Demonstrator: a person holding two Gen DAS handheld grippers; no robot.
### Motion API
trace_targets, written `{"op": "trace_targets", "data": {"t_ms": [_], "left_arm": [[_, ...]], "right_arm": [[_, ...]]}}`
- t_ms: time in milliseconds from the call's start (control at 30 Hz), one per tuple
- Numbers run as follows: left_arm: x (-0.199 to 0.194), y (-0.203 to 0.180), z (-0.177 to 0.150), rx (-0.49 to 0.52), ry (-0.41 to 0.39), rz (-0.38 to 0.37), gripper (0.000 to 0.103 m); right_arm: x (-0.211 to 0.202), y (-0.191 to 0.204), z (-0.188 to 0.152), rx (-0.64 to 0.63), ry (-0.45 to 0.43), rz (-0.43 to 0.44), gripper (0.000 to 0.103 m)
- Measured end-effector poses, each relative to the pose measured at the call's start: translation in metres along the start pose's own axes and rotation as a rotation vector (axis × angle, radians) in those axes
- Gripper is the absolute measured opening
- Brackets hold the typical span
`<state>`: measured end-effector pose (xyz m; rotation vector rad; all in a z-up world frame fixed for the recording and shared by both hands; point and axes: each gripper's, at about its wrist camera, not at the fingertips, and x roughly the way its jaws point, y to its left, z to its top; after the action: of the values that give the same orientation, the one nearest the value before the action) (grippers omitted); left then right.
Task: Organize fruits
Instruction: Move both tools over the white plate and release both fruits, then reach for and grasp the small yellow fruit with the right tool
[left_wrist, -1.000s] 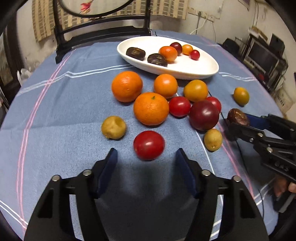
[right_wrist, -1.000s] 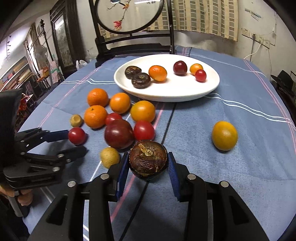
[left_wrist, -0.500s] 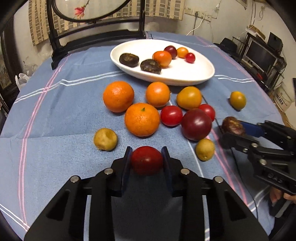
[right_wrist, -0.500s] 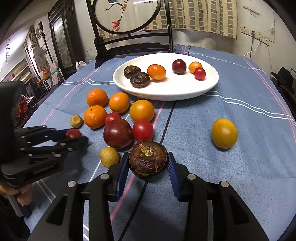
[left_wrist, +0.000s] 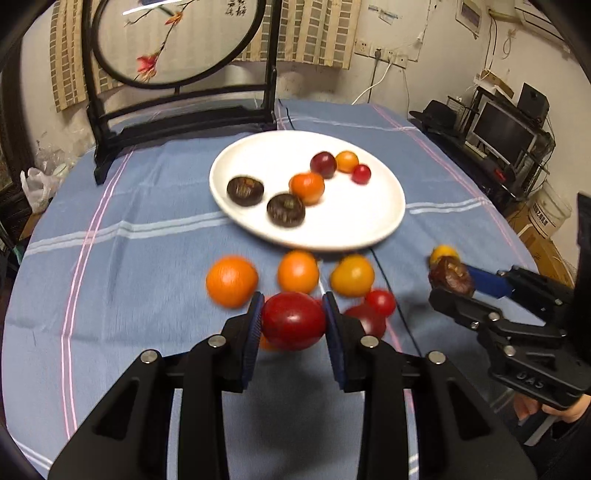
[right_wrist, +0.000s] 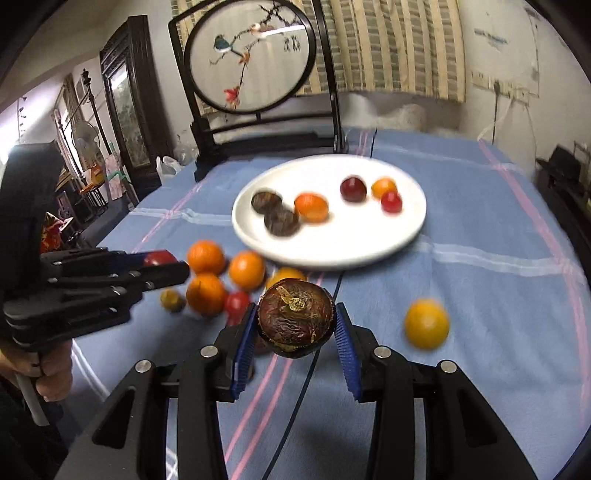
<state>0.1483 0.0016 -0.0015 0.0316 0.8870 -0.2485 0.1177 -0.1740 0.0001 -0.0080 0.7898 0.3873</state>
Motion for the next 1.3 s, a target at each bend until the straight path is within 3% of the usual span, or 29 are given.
{"op": "trace_targets", "data": {"t_ms": [100, 200, 267, 500, 700, 767, 800, 833, 900, 1000, 1300], "left_arm": [[0.017, 0.002, 0.023, -0.010, 0.007, 0.040, 0.032], [0.038, 0.009, 0.048, -0.068, 0.032, 0.015, 0.032], [0.051, 0.010, 0.061, -0.076, 0.040, 0.039, 0.031], [0.092, 0.008, 0.083, -0.092, 0.088, 0.036, 0.031], [0.113, -0.004, 0.098, -0.086, 0.096, 0.027, 0.032], [0.116, -0.004, 0.102, -0.113, 0.085, 0.003, 0.043], [0.117, -0.005, 0.102, -0.124, 0.083, -0.011, 0.071], [0.115, -0.006, 0.102, -0.128, 0.075, -0.012, 0.084], [0.105, -0.008, 0.099, -0.119, 0.027, 0.016, 0.084], [0.094, -0.009, 0.094, -0.089, 0.024, 0.031, 0.085], [0.039, 0.029, 0.039, -0.190, -0.053, 0.069, 0.095]], "right_arm": [[0.012, -0.002, 0.029, -0.034, -0.036, -0.053, 0.042], [0.038, -0.008, 0.050, -0.033, -0.019, -0.088, 0.042], [0.055, -0.013, 0.057, -0.028, -0.004, -0.093, 0.042], [0.088, -0.030, 0.052, 0.031, 0.041, -0.072, 0.042], [0.093, -0.039, 0.053, 0.047, 0.049, -0.058, 0.043], [0.093, -0.044, 0.053, 0.079, 0.037, -0.029, 0.051], [0.091, -0.048, 0.054, 0.101, 0.024, -0.012, 0.058], [0.088, -0.050, 0.054, 0.115, 0.006, 0.000, 0.058], [0.084, -0.051, 0.055, 0.114, -0.003, -0.009, 0.058], [0.081, -0.052, 0.052, 0.128, 0.010, -0.020, 0.058], [0.063, -0.042, 0.040, 0.115, 0.018, -0.002, 0.068]]}}
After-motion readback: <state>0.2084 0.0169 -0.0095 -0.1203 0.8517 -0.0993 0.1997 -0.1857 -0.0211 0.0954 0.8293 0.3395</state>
